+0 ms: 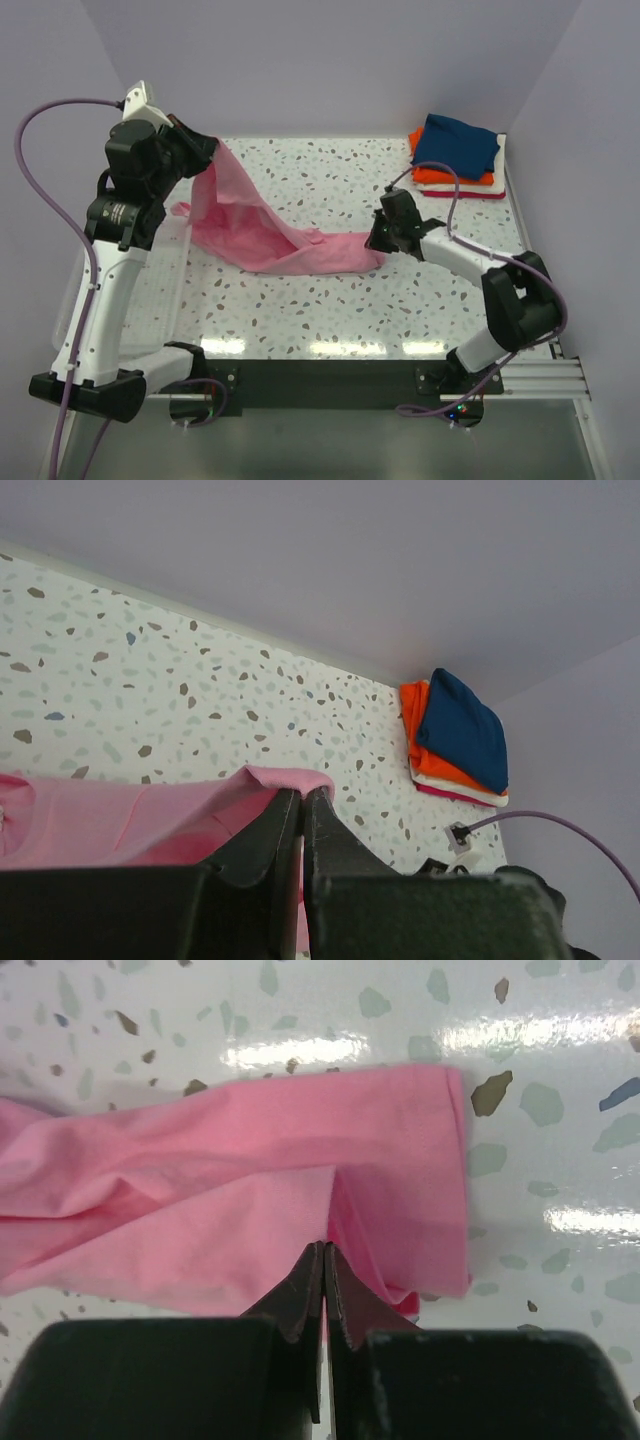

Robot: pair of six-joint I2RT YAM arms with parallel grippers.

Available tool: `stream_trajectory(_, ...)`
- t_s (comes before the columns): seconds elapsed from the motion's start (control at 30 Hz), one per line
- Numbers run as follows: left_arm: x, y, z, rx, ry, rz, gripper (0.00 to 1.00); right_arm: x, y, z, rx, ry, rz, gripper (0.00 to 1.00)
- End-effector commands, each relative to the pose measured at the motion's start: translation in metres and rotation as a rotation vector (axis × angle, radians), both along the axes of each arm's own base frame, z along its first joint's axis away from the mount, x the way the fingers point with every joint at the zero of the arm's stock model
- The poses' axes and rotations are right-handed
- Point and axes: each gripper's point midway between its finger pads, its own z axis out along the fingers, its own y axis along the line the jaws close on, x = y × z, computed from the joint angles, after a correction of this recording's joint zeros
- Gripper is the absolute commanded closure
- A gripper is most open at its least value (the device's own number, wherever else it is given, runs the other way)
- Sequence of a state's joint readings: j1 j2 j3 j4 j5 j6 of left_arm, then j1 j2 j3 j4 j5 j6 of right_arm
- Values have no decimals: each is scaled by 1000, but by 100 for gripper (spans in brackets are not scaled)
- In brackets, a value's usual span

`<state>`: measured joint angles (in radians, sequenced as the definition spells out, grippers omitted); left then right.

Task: Fold and stack the t-shirts
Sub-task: Flatten the tshirt out

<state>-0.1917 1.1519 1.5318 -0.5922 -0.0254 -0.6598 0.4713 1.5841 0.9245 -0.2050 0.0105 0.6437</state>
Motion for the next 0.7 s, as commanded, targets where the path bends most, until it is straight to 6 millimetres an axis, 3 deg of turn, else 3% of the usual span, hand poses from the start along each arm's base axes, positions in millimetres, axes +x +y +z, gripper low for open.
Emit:
stream_trajectory(0.0,1,3,31,14,-98,0,100,1,-7,47,28,-123,-17,100)
stream_trajectory(0.13,0,7,32,19,-98,16,100,-17,-17,61,31,-148,-15,100)
stream_trajectory(0.27,-3,12,35,31,-103,37,100,-48,-37,60,25,-153,-40,100)
stream_trajectory(0.3,-5,15,34,36,-100,52,100,-64,-47,44,0,-112,-47,100)
stream_trajectory(0.33,-5,17,33,41,-98,59,100,-72,-52,52,15,-143,-60,100)
stream_trajectory(0.37,-5,19,31,49,-92,72,100,-81,-57,47,17,-135,-78,100)
stream_trajectory(0.4,-6,21,30,52,-91,78,100,-97,-68,27,-12,-88,-96,100)
stream_trajectory(0.43,-6,21,29,53,-88,80,100,-104,-72,32,7,-111,-109,100)
stream_trajectory(0.5,-5,23,24,58,-76,87,100,-125,-78,11,23,-56,-132,100)
stream_trajectory(0.6,-3,23,17,55,-62,85,100,-137,-79,2,70,-52,-156,95)
stream_trajectory(0.67,-2,21,15,48,-58,75,100,-137,-77,7,95,-65,-156,84)
